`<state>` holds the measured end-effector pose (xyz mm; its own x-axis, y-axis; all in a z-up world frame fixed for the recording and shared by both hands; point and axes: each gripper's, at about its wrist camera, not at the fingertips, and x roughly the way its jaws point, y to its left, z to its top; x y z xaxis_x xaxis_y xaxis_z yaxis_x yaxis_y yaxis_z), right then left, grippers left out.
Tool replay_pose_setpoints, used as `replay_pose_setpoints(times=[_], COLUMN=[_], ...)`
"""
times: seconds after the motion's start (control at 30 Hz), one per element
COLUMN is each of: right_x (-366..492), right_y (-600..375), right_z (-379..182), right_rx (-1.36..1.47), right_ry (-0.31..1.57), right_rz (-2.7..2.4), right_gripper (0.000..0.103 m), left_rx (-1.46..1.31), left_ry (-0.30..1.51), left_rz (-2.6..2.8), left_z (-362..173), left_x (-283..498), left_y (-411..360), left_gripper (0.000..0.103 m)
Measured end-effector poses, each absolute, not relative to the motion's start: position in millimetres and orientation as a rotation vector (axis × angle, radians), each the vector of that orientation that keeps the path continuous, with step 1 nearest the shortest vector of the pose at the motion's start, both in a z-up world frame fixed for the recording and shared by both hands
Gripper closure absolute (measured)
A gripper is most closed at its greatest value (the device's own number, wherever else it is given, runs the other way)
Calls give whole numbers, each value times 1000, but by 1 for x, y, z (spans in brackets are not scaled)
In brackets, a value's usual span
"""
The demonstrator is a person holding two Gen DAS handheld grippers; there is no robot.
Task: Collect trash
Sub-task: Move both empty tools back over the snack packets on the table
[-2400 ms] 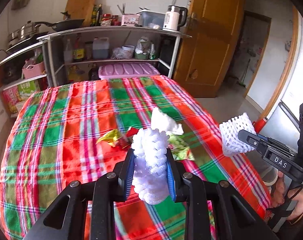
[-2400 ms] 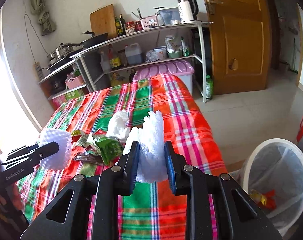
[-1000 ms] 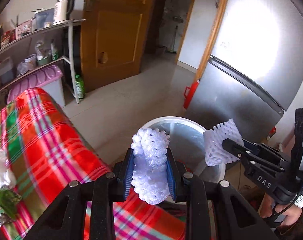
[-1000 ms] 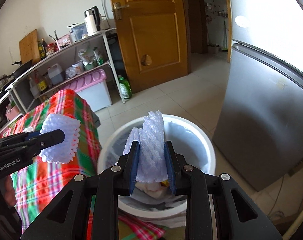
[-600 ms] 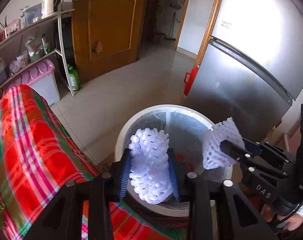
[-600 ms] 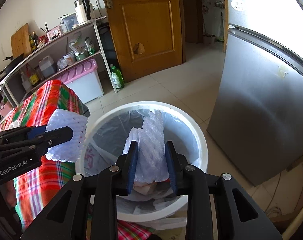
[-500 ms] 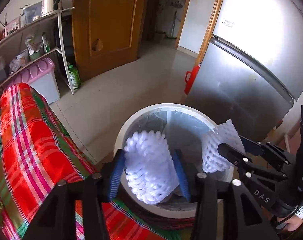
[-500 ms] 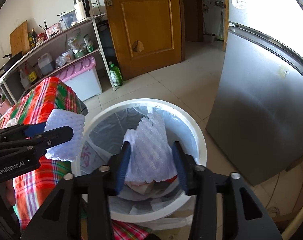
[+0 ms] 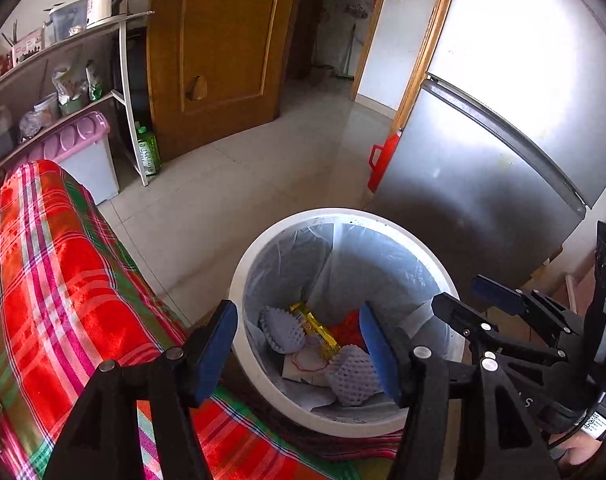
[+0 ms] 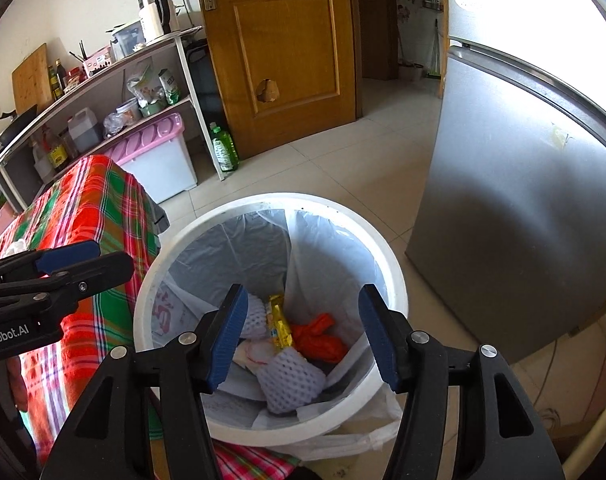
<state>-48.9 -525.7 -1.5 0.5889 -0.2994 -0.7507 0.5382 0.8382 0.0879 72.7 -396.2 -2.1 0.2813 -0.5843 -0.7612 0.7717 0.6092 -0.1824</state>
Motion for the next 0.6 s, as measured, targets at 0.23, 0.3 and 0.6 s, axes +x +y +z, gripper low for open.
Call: replay_pose_setpoints(times=[0.23, 0.3, 0.6], right_x=[-51, -52, -51], right_y=[-518, -515, -487], right_z=[4, 7, 31], right_rx=[319, 318, 295], right_ry=[790, 783, 720], right_rz=[-504, -504, -453], right_gripper=[45, 45, 44], left_rx=[225, 218, 165], left_ry=[894, 883, 835], left_rz=[-896, -886, -842], left_z=[6, 10, 30], left_x=[73, 73, 73], left_y=[-379, -371, -324], left_gripper=[40, 40, 37])
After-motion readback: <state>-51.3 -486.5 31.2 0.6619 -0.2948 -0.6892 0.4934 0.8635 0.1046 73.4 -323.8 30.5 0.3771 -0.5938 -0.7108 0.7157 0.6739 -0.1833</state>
